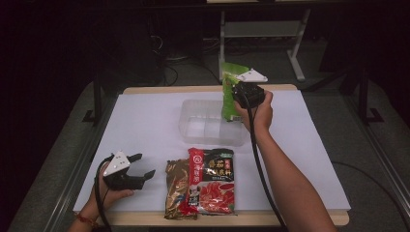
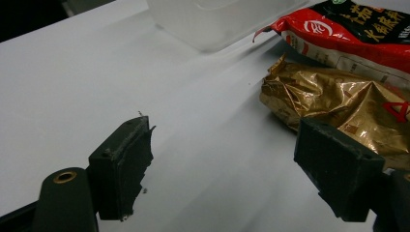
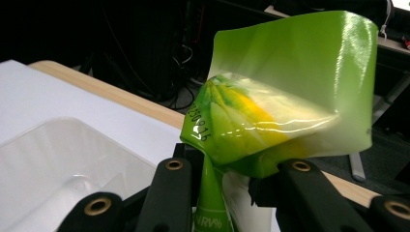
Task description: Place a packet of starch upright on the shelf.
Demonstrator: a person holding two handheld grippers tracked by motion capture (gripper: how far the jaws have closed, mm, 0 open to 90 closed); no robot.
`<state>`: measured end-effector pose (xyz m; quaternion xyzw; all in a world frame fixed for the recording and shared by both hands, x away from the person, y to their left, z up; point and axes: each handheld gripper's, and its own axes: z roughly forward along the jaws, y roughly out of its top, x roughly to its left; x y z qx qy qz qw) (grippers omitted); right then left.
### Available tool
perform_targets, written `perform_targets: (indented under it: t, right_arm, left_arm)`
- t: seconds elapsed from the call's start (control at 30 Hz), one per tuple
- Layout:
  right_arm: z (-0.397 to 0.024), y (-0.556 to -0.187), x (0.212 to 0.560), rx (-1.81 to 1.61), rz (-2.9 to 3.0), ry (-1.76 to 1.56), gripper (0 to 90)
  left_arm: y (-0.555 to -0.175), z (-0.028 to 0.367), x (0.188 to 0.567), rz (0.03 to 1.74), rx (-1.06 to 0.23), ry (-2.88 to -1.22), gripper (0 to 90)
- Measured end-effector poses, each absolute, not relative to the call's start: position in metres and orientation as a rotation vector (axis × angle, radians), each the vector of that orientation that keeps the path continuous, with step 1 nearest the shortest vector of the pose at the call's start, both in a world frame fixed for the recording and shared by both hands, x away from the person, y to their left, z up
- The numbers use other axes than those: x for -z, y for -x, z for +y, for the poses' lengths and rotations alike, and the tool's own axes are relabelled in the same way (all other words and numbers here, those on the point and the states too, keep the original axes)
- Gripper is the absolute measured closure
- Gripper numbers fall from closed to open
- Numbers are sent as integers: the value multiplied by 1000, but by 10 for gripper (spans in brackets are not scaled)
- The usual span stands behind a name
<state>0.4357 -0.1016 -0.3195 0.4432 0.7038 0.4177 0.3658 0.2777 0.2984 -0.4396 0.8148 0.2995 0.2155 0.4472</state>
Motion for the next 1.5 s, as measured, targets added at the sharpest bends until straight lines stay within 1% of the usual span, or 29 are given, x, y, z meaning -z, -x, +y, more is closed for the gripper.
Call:
perform_targets:
  t: [0.3,0.47,0.7,0.97,1.23,1.5]
  right_arm:
    - [-84,-439,330,-1027,1835,-1114,730]
    - [-90,-436,334,-1063,1816,-1140,729]
    - [-99,-425,350,-1134,1794,-1116,726]
    - [-95,-413,363,-1164,1841,-1035,711]
    - [-92,-407,371,-1183,1902,-1034,693]
    - [-100,-400,375,-1218,1926,-1014,703]
  left_arm:
    - [-277,299,440,736,-529,-2023,209]
    - [-277,298,441,742,-527,-2027,209]
    - [-278,297,442,738,-525,-2040,209]
    - [-277,296,442,739,-524,-2042,208]
    - [-277,297,442,739,-528,-2051,207]
    - [-278,296,443,736,-527,-2058,206]
